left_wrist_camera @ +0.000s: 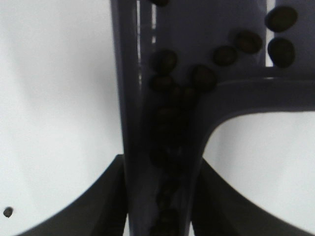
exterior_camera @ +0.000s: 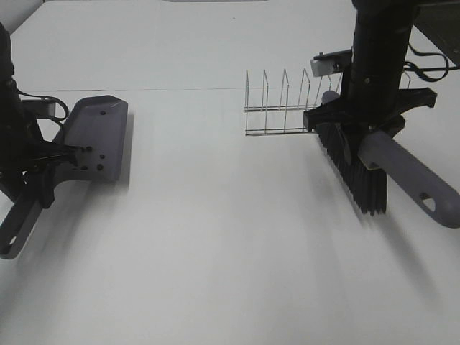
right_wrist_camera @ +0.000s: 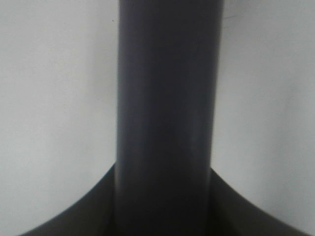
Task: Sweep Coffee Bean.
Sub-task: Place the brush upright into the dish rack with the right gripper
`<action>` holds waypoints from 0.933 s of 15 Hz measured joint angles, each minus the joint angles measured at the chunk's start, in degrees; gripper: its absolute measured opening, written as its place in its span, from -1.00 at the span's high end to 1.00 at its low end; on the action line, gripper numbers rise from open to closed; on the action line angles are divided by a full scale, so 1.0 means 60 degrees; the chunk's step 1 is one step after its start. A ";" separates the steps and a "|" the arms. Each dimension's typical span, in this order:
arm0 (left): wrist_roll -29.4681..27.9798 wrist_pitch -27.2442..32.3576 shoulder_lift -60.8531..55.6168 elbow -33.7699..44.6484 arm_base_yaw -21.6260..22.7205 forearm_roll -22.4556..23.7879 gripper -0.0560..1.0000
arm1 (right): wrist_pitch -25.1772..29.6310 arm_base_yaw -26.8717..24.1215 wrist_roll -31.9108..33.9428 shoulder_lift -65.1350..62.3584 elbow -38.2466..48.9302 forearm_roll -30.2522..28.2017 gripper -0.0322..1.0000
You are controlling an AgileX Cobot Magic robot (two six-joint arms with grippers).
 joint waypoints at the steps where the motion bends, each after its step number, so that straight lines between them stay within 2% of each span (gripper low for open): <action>1: 0.0010 -0.0029 0.0000 0.0000 0.0000 -0.0019 0.27 | -0.0010 0.0000 0.0029 0.0143 0.0000 0.0000 0.28; 6: 0.0010 -0.0067 0.0162 -0.0010 0.0000 -0.0048 0.27 | -0.0038 0.0000 0.0086 0.1012 -0.0573 0.0010 0.28; 11: 0.0010 -0.0134 0.0602 -0.0010 0.0000 -0.0067 0.27 | -0.0019 0.0000 0.0095 0.1490 -0.2005 0.0010 0.28; 14: 0.0010 -0.0325 0.0621 -0.0010 0.0000 -0.0086 0.27 | 0.0153 -0.0057 0.0449 0.2225 -0.3333 -0.0086 0.28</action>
